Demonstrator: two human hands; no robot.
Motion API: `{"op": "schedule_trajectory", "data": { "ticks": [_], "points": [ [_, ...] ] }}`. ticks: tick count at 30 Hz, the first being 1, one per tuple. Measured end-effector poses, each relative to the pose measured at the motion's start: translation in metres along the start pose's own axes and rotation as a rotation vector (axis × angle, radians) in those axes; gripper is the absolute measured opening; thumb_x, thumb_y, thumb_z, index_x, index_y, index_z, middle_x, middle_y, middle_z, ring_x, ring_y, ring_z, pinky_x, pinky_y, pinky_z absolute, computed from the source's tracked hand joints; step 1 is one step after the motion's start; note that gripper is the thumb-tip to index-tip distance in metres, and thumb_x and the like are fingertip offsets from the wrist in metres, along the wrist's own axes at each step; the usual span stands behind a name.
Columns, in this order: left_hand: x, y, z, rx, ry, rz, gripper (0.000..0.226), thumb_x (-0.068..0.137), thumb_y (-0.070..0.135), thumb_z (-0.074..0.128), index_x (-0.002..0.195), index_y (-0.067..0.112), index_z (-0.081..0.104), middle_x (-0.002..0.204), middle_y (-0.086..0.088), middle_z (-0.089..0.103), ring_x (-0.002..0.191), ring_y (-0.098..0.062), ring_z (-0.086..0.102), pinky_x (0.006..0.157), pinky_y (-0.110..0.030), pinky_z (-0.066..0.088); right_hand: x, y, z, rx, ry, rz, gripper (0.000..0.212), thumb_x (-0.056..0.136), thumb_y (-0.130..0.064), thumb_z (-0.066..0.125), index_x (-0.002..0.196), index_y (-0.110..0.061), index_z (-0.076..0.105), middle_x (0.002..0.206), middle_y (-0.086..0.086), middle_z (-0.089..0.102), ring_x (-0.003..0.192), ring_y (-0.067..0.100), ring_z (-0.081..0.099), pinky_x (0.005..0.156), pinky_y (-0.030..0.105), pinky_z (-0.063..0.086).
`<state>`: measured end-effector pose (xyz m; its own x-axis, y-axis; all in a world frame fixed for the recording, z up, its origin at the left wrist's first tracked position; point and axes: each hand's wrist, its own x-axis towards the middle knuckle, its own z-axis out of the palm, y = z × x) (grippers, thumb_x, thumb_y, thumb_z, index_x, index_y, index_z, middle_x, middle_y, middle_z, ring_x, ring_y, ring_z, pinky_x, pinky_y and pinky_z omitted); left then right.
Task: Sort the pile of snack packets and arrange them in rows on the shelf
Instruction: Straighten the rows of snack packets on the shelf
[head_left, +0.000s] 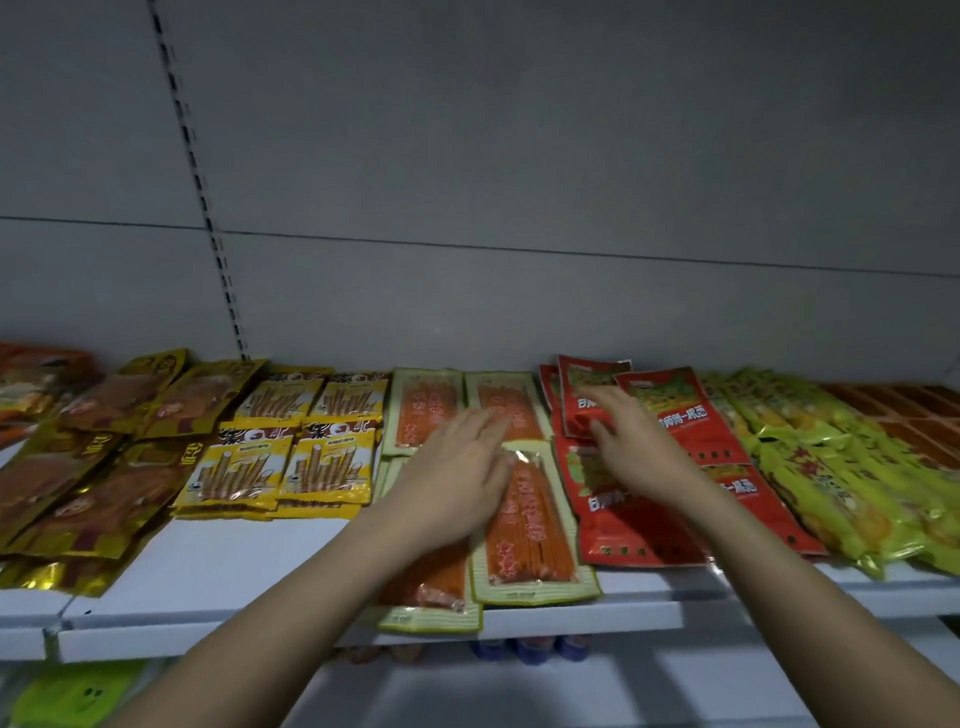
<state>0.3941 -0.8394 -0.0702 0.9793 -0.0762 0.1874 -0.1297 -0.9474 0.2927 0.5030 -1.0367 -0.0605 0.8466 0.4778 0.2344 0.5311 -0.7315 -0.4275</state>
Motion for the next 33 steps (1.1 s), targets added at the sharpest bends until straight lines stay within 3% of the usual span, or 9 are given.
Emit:
{"op": "schedule_trajectory", "data": {
  "ticks": [5,12,16,22,26,33],
  "points": [
    [0.077,0.056,0.014,-0.026,-0.035,0.079,0.055,0.107,0.036,0.037,0.159,0.020,0.025,0.166,-0.002,0.021,0.153,-0.019,0.014,0.123,-0.031,0.011,0.022,0.087,-0.043,-0.145,-0.054,0.051,0.038,0.096,-0.005,0.055,0.133,-0.010,0.060,0.139,0.010,0.056,0.131,0.027,0.050,0.108,0.029,0.034],
    [0.172,0.083,0.076,0.122,-0.227,-0.084,0.057,0.105,0.045,0.035,0.158,0.027,0.026,0.165,-0.005,0.024,0.151,-0.029,0.022,0.120,-0.051,0.026,0.052,0.152,-0.041,-0.284,-0.328,-0.090,0.050,0.101,-0.019,0.045,0.151,-0.017,0.039,0.160,0.005,0.030,0.146,0.026,0.026,0.118,0.030,0.020],
    [0.191,0.085,0.082,0.101,-0.232,-0.198,0.052,0.107,0.039,0.034,0.157,0.026,0.029,0.165,-0.006,0.024,0.151,-0.028,0.021,0.121,-0.048,0.025,0.078,0.173,-0.039,-0.208,-0.339,-0.110,0.048,0.102,-0.023,0.042,0.149,-0.013,0.041,0.156,0.011,0.036,0.144,0.029,0.031,0.119,0.037,0.026],
    [0.192,0.097,0.076,0.139,-0.260,-0.255,0.050,0.107,0.038,0.034,0.157,0.034,0.029,0.166,-0.006,0.020,0.152,-0.032,0.019,0.123,-0.048,0.022,0.084,0.192,-0.044,-0.187,-0.292,-0.173,0.049,0.104,-0.033,0.042,0.151,-0.020,0.037,0.158,0.006,0.033,0.146,0.027,0.027,0.118,0.042,0.028],
    [0.184,0.099,0.076,0.162,-0.243,-0.314,0.050,0.107,0.041,0.033,0.156,0.029,0.033,0.161,-0.012,0.029,0.144,-0.037,0.033,0.119,-0.049,0.030,0.078,0.192,-0.042,-0.209,-0.370,-0.168,0.053,0.104,-0.041,0.038,0.154,-0.024,0.032,0.162,0.003,0.025,0.149,0.027,0.021,0.120,0.043,0.024],
    [0.177,0.105,0.076,0.145,-0.210,-0.396,0.050,0.107,0.038,0.037,0.153,0.020,0.039,0.151,-0.014,0.039,0.132,-0.036,0.050,0.110,-0.043,0.042,0.073,0.196,-0.041,-0.201,-0.293,-0.079,0.050,0.106,-0.036,0.037,0.152,-0.020,0.034,0.160,0.006,0.029,0.147,0.028,0.026,0.118,0.043,0.028]
  ]
}}
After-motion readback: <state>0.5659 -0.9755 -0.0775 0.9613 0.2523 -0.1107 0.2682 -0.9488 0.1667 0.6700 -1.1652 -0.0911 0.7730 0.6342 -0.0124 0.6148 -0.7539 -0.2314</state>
